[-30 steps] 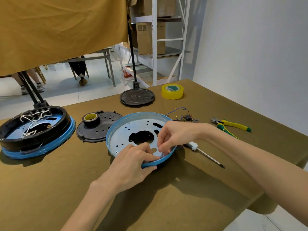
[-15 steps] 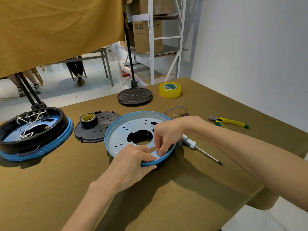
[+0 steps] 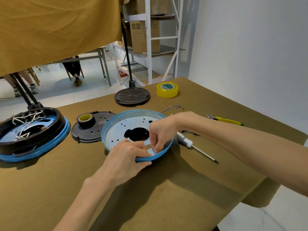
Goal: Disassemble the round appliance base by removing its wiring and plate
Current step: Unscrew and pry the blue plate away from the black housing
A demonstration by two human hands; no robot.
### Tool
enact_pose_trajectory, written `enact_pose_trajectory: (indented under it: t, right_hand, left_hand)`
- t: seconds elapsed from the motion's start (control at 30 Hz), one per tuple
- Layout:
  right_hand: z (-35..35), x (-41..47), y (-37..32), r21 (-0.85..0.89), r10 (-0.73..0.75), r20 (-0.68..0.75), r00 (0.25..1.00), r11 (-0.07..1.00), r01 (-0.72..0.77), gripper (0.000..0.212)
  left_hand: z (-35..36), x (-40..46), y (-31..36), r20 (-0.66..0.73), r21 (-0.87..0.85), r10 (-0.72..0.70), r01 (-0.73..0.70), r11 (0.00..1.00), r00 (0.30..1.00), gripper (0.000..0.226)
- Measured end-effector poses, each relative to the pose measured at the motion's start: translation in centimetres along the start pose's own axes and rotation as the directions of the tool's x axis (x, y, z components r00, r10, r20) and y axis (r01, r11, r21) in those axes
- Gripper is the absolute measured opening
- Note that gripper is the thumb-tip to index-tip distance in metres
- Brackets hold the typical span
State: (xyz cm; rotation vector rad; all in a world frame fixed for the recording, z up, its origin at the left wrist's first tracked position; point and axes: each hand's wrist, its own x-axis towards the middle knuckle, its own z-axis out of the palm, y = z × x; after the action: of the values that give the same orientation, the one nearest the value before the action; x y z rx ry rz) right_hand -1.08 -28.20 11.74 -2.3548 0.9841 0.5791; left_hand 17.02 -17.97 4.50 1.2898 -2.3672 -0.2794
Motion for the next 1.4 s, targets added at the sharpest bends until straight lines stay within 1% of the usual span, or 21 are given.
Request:
enact_pose_trajectory:
  t: [0.1, 0.23, 0.3, 0.37, 0.43, 0.5, 0.6, 0.7, 0.77, 0.87, 0.97, 1.13, 1.23, 1.3, 1.4]
  right_hand:
    - [-0.2, -0.1, -0.4, 0.001, -0.026, 0.018, 0.999, 1.0, 0.026, 0.007]
    - [-1.8, -0.9, -0.9, 0.054, -0.025, 0.003, 1.0, 0.998, 0.025, 0.008]
    - [-1.9, -0.8, -1.2, 0.042, -0.013, 0.015, 1.0, 0.999, 0.012, 0.008]
    - [-1.6, -0.4, -1.5, -0.022, 0.013, 0.038, 0.999, 1.0, -0.012, 0.007]
    - [-1.2, -0.1, -1.8, -0.068, 0.018, 0.042, 0.999, 0.998, -0.015, 0.013]
    - [-1.4, -0.3, -2.0, -0.066, 0.001, 0.018, 1.0, 0.998, 0.0, 0.013]
    - [-1.9, -0.9, -1.8, -0.023, -0.02, -0.018, 1.0, 1.0, 0.02, 0.007]
    - [-1.9, -0.8, -1.5, 0.017, -0.012, 0.009, 1.0, 1.0, 0.011, 0.007]
    - [-1.6, -0.6, -1.3, 0.009, -0.003, 0.038, 0.999, 1.0, 0.002, 0.007]
    - [-1.1, -0.6, -1.1, 0.006, 0.005, 0.019, 1.0, 1.0, -0.005, 0.009]
    - [-0.6, -0.2, -1.0, -0.009, 0.049, 0.01, 0.999, 0.999, -0.049, 0.015]
    - [0.0, 0.4, -1.2, -0.036, 0.092, 0.04, 0.995, 0.995, -0.091, 0.005]
    - [0.1, 0.7, -1.4, -0.047, 0.105, 0.008, 0.994, 0.993, -0.105, 0.008]
    - [0.2, 0.8, -1.6, -0.074, 0.116, -0.022, 0.993, 0.99, -0.117, 0.003]
    - [0.2, 1.0, -1.5, -0.137, 0.144, -0.091, 0.985, 0.978, -0.155, 0.027]
  left_hand:
    - [-0.3, -0.2, -0.2, -0.024, -0.065, -0.034, 0.032, 0.997, 0.999, 0.016]
    - [-1.3, -0.2, -0.6, -0.036, -0.132, -0.054, 0.048, 0.99, 0.998, 0.012]
    - [-1.6, -0.2, -0.5, -0.043, -0.131, -0.039, 0.033, 0.991, 0.998, 0.013]
    - [-1.5, -0.2, -0.2, -0.057, -0.085, -0.01, 0.005, 0.996, 0.998, 0.014]
    - [-1.3, -0.3, 0.2, -0.048, -0.067, -0.005, 0.002, 0.998, 0.999, 0.014]
    - [-1.3, -0.4, 0.0, -0.045, -0.106, -0.023, 0.018, 0.994, 0.999, 0.012]
    - [-1.7, -0.4, -0.4, -0.067, -0.13, -0.023, 0.014, 0.991, 0.997, 0.012]
    - [-1.8, -0.3, -0.3, -0.079, -0.1, 0.001, -0.009, 0.995, 0.997, 0.015]
    - [-1.6, -0.3, -0.2, -0.078, -0.066, 0.013, -0.018, 0.998, 0.997, 0.016]
    - [-1.3, -0.1, -0.2, -0.063, -0.033, 0.005, -0.007, 0.999, 0.998, 0.019]
    - [-0.9, -0.1, -0.1, -0.035, -0.002, 0.004, -0.004, 1.0, 0.999, 0.02]
    - [0.5, -0.1, 0.2, -0.015, 0.026, 0.035, -0.035, 0.999, 0.999, 0.023]
    - [0.9, 0.0, 0.1, -0.035, 0.055, 0.037, -0.035, 0.998, 0.999, 0.027]
    - [1.0, 0.0, 0.0, -0.049, 0.063, 0.041, -0.038, 0.997, 0.998, 0.026]
    - [1.0, -0.1, -0.2, -0.066, 0.085, 0.05, -0.045, 0.995, 0.997, 0.025]
